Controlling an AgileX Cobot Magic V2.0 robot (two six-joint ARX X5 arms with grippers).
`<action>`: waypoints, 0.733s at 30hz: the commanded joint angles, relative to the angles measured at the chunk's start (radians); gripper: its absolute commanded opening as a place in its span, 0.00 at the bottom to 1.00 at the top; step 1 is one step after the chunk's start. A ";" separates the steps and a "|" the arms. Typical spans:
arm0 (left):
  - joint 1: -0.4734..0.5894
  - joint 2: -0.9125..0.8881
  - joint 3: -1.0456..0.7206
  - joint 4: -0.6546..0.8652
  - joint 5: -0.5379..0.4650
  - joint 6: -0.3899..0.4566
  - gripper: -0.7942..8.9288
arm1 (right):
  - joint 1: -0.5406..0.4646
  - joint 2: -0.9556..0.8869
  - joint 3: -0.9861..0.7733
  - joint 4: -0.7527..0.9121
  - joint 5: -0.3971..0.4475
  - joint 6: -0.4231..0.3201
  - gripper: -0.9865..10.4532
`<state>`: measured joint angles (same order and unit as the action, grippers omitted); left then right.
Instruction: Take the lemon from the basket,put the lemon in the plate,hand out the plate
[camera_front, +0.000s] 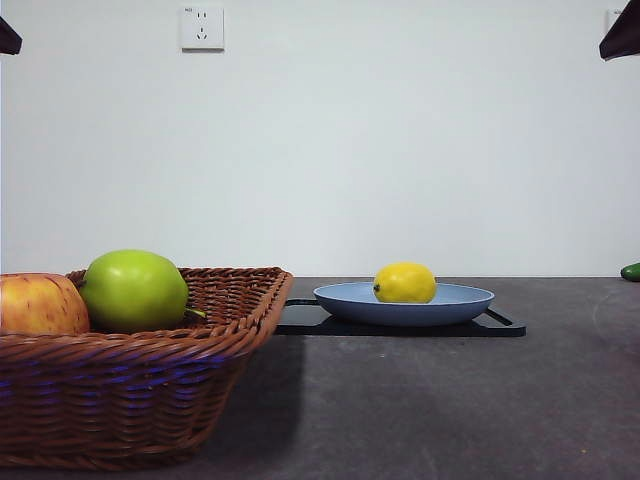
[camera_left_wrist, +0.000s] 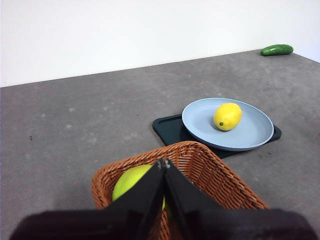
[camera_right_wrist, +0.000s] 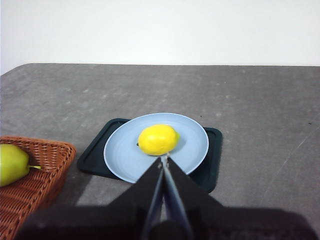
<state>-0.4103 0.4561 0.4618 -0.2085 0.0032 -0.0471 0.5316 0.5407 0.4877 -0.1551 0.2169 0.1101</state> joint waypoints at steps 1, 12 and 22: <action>-0.002 -0.002 0.008 -0.009 -0.001 -0.008 0.09 | 0.006 0.002 0.011 0.014 0.000 0.012 0.09; 0.238 -0.337 -0.082 -0.137 -0.108 0.077 0.09 | 0.006 0.002 0.011 0.014 -0.001 0.012 0.09; 0.410 -0.455 -0.388 0.044 0.002 0.040 0.09 | 0.006 0.001 0.011 0.013 -0.001 0.012 0.09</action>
<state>-0.0055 0.0044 0.0822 -0.1837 -0.0128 0.0059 0.5316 0.5396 0.4877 -0.1555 0.2165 0.1131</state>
